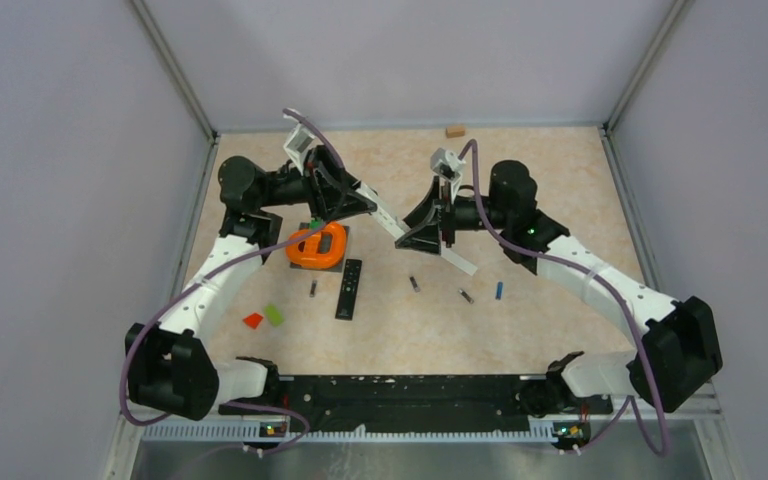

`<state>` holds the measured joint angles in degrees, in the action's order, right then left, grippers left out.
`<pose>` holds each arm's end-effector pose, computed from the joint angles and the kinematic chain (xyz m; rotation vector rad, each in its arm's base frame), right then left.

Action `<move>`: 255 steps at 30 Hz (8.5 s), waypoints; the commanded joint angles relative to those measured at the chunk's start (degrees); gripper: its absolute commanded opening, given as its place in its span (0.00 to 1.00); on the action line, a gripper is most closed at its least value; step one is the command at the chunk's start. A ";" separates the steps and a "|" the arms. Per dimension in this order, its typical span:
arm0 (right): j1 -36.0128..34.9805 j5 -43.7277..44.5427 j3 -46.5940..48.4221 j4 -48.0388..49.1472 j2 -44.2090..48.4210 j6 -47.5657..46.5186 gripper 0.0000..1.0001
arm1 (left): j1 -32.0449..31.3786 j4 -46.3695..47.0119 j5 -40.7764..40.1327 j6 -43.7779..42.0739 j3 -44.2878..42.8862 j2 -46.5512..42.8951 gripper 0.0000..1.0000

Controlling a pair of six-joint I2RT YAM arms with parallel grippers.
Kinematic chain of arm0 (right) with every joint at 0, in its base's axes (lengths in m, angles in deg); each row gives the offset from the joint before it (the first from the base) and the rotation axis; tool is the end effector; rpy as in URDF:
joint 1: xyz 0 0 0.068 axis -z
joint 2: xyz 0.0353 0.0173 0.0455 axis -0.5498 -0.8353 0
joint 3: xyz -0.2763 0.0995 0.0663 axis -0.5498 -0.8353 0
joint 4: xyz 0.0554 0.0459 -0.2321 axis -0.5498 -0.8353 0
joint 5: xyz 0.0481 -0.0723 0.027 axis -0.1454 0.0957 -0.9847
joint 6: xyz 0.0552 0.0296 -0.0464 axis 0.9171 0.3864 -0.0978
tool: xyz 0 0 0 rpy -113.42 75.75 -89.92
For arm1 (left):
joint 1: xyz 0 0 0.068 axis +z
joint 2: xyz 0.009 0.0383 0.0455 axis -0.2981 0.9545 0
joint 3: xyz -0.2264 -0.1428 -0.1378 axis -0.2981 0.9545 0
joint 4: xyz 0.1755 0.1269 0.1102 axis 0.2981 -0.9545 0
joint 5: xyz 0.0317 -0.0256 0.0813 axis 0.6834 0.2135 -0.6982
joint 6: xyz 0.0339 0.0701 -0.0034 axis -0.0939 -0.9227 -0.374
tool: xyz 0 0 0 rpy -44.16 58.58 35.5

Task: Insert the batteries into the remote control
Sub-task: Adjust the remote control, then pick up the battery from the center of the board, then load the battery into the remote control.

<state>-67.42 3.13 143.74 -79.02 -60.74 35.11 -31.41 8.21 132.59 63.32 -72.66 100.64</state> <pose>0.2065 0.2034 0.3755 -1.0300 1.5156 1.3673 0.2254 -0.1225 0.4346 0.9439 1.3593 -1.5274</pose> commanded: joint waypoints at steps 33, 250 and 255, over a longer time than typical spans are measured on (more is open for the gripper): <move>-18.87 66.35 12.31 -9.79 -11.25 -1.57 0.00 | -1.40 -19.02 -39.08 10.60 5.44 6.24 0.62; -10.23 49.45 15.12 -39.89 -8.20 12.31 0.25 | -9.93 3.80 -27.85 23.70 10.26 22.34 0.00; -10.23 49.72 14.95 -39.72 -7.57 13.25 0.29 | -9.93 3.65 -27.95 23.53 10.29 22.48 0.00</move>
<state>-77.47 52.52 156.52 -121.05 -68.41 47.98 -40.96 8.24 103.41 85.48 -61.74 123.27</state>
